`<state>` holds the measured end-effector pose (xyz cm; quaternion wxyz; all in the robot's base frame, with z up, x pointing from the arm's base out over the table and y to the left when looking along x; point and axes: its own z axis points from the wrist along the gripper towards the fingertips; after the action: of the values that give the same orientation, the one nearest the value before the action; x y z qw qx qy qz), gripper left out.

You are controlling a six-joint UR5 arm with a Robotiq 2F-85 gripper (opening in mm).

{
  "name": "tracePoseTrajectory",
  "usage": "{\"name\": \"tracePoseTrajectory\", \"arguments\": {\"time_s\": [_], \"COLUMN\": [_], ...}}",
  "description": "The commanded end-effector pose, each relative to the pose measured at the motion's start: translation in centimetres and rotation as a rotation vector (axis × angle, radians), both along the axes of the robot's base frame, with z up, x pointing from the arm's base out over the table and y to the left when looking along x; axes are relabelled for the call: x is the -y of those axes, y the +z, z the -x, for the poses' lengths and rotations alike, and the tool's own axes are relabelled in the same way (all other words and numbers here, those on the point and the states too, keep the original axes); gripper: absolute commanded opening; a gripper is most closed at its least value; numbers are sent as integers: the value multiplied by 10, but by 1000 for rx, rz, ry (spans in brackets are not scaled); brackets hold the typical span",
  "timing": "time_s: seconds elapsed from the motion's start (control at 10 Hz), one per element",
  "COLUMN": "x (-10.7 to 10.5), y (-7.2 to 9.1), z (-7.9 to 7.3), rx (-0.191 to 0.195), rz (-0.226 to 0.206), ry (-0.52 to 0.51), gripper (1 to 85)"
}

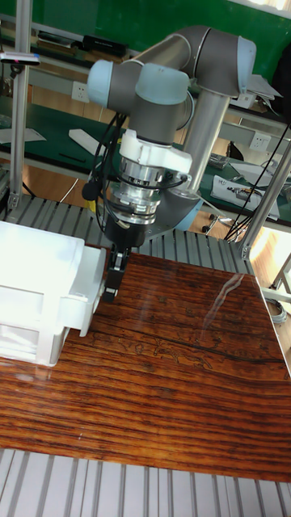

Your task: Grasp the handle and open the drawer

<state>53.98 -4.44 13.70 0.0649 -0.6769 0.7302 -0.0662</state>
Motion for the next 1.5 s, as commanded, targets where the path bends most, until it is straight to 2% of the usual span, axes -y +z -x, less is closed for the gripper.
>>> {"name": "tracePoseTrajectory", "arguments": {"time_s": [0.0, 0.4, 0.8, 1.4], "x": [-10, -17, -14, -26], "y": [-4, -2, 5, 5], "z": [-5, -8, -7, -12], "rx": [10, 13, 1, -1], "rz": [-22, -26, -27, -33], "ry": [-20, -40, -34, -52], "gripper": [303, 303, 303, 303]}}
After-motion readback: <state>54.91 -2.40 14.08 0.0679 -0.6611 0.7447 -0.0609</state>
